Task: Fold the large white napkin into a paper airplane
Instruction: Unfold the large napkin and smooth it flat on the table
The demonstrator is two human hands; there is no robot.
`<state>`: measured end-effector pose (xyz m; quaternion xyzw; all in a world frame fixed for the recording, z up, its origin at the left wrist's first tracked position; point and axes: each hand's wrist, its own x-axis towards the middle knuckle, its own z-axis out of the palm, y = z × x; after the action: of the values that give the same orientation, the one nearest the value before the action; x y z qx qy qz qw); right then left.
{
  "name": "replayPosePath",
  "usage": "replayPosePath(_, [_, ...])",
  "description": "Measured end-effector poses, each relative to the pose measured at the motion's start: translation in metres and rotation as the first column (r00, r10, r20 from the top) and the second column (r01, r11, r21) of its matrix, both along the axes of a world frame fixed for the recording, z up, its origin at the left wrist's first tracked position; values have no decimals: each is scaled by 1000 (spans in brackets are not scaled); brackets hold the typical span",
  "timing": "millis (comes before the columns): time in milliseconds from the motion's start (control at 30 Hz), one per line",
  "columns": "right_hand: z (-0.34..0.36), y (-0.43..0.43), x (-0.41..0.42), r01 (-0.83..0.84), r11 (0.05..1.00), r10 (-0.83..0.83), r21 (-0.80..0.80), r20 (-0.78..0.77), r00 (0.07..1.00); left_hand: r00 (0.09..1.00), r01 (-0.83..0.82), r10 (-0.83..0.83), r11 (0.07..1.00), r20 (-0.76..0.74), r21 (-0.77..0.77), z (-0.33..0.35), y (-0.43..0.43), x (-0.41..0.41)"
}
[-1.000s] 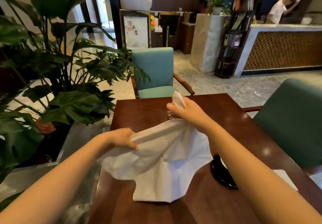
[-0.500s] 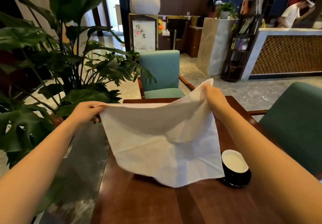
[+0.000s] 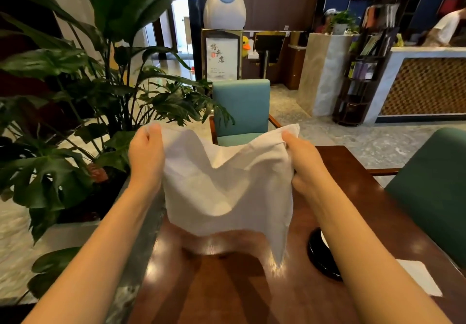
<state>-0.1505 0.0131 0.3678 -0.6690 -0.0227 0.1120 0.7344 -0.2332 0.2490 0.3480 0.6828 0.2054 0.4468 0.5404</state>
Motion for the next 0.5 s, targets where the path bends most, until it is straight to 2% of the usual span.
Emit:
replayPosePath(100, [0,-10,-11,5,995,5,97,-107,994,991,-89,90,996,101,-14,21,-11,-20])
replayPosePath(233, [6,-29,-19,11,996,0,89,-119,993,983,-139,129,988,134,63,40,-19,-41])
replayPosePath(367, [-4,-40,-15,4,1000,-4,-5,-117,993,986,-158,165,972,-29,174,22,-2,-42])
replayPosePath(433, [-27,-40,-3,13,993,-30,-113,-154,988,965,-163,197,967,-174,194,-3,12,-33])
replayPosePath(500, [-58,-39,12,16,969,-68,-248,-201,977,904,-161,236,960,-356,227,-38,28,-22])
